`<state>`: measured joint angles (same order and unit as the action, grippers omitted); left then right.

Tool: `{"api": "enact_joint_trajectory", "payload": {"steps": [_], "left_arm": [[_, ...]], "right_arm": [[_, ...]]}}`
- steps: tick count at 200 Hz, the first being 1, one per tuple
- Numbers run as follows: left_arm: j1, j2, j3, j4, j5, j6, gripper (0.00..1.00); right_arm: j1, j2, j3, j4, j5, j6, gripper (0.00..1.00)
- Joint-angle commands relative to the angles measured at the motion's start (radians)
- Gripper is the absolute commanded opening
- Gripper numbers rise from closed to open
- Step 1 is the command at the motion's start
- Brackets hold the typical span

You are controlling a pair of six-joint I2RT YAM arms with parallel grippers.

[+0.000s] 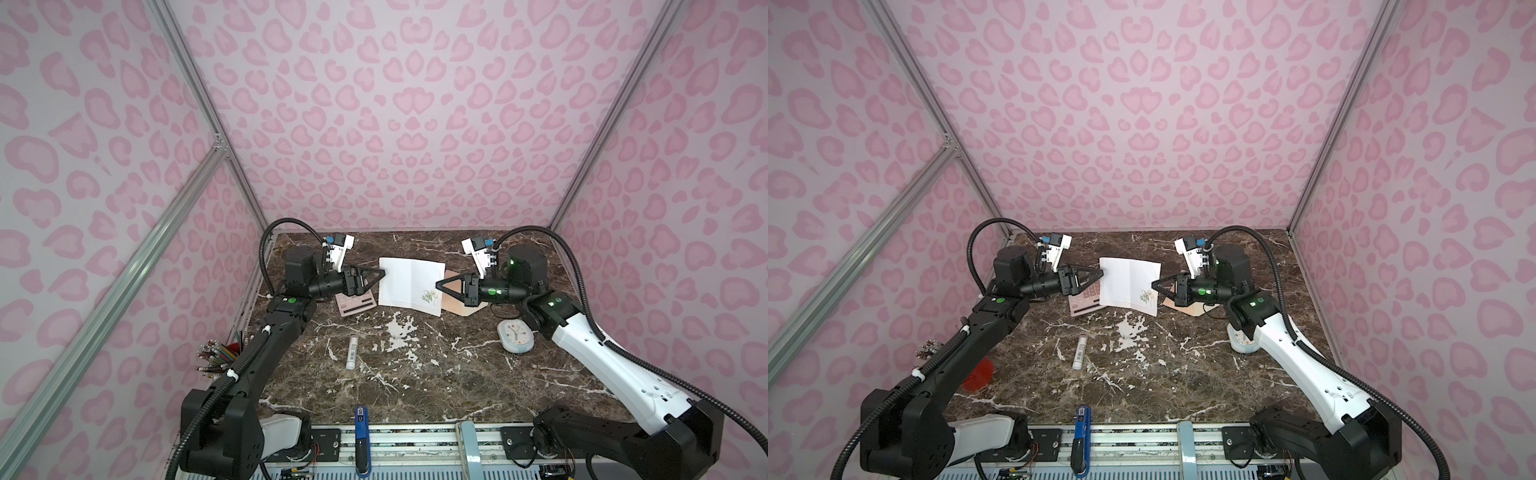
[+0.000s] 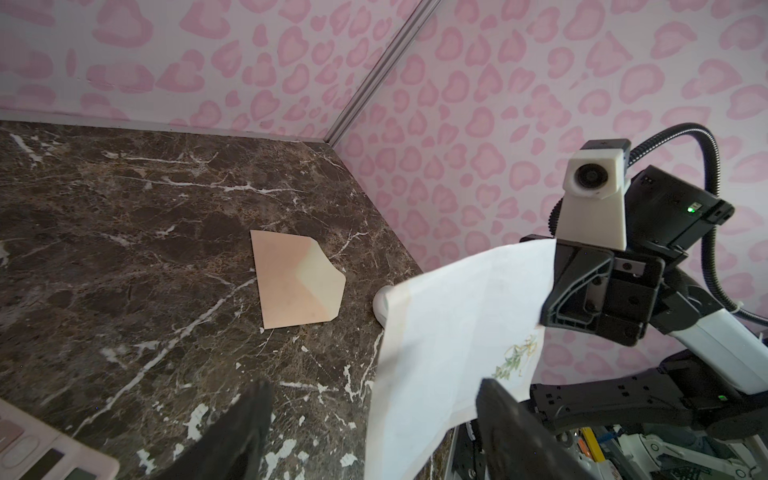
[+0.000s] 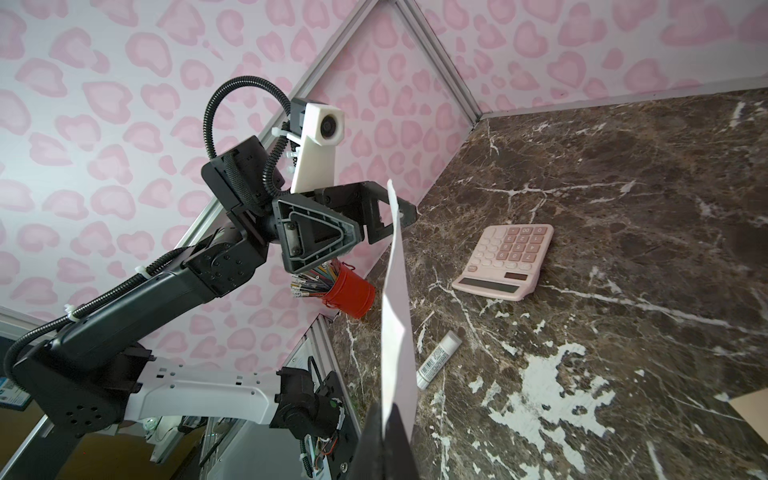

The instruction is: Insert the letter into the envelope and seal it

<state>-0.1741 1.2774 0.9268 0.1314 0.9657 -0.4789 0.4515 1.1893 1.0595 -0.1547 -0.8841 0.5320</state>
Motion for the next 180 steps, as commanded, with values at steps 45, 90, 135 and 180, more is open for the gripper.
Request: {"api": "enact_joint_trajectory", "payload": {"steps": [45, 90, 135, 180], "left_arm": [[0.001, 0.047, -0.042, 0.303, 0.093, -0.18, 0.74], [-0.011, 0.053, -0.049, 0.329, 0.111, -0.19, 0.68], [-0.027, 0.048, -0.052, 0.318, 0.112, -0.175, 0.58], [-0.029, 0.04, -0.046, 0.287, 0.109, -0.152, 0.39]], "right_arm": [[0.001, 0.006, -0.011, 0.059, -0.024, 0.031, 0.0], [0.002, 0.01, -0.013, 0.068, -0.025, 0.04, 0.0], [0.001, 0.011, -0.017, 0.068, -0.022, 0.04, 0.0], [0.001, 0.007, -0.014, 0.056, -0.013, 0.03, 0.0]]}}
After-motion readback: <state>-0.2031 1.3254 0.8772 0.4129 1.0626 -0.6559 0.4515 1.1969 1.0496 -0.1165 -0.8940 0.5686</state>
